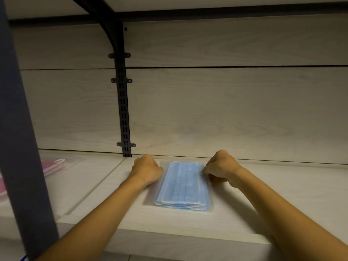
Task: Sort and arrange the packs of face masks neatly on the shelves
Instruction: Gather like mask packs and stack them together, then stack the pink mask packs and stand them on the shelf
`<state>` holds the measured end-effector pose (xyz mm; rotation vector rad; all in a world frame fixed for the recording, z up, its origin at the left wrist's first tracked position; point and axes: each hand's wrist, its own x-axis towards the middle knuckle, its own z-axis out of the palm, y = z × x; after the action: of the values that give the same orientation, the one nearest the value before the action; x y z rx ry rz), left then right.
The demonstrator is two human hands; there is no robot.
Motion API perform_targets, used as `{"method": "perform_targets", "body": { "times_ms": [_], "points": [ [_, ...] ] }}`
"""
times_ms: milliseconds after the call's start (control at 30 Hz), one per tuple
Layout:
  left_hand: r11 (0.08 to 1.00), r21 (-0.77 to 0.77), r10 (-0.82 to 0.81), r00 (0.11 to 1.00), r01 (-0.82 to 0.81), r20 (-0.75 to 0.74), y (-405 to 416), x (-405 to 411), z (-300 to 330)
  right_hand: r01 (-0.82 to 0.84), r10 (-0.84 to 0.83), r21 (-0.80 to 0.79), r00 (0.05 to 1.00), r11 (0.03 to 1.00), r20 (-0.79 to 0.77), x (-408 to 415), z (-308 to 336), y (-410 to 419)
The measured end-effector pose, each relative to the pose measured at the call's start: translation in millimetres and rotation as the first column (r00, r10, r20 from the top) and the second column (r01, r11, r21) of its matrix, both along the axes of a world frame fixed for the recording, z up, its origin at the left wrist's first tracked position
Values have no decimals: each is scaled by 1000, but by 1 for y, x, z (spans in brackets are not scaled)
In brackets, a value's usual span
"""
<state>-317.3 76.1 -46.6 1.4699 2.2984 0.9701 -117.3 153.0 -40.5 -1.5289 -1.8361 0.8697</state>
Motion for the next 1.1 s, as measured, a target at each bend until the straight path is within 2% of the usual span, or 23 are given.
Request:
{"method": "perform_targets", "body": {
  "times_ms": [300, 433, 700, 800, 900, 1000, 1100],
  "points": [
    [997, -74, -3, 1000, 5, 28, -18, 13, 9, 5, -5, -73, 1000, 997, -8, 2, 1, -16],
    [995, -90, -33, 992, 44, 118, -29, 15, 13, -9, 9, -89, 1000, 996, -1, 8, 2, -22],
    [992, -112, -31, 984, 51, 173, -40, 14, 17, -20, 17, 22, 992, 1000, 124, 12, 4, -37],
    [994, -103, -27, 997, 35, 79, -44, 14, 18, -32, 14, 87, 980, 996, 197, 13, 8, -43],
    [998, -67, -5, 990, -5, -139, -51, 14, 22, -81, 37, 182, 972, 980, 232, 17, 13, -51],
    [999, 37, 18, 934, -6, -357, -69, 21, 28, -163, 28, 396, 946, 904, 323, 23, 20, -61],
    [991, 131, 45, 851, 28, -523, -89, 31, 34, -244, 65, 516, 938, 821, 341, 24, 30, -79]
  ]
}}
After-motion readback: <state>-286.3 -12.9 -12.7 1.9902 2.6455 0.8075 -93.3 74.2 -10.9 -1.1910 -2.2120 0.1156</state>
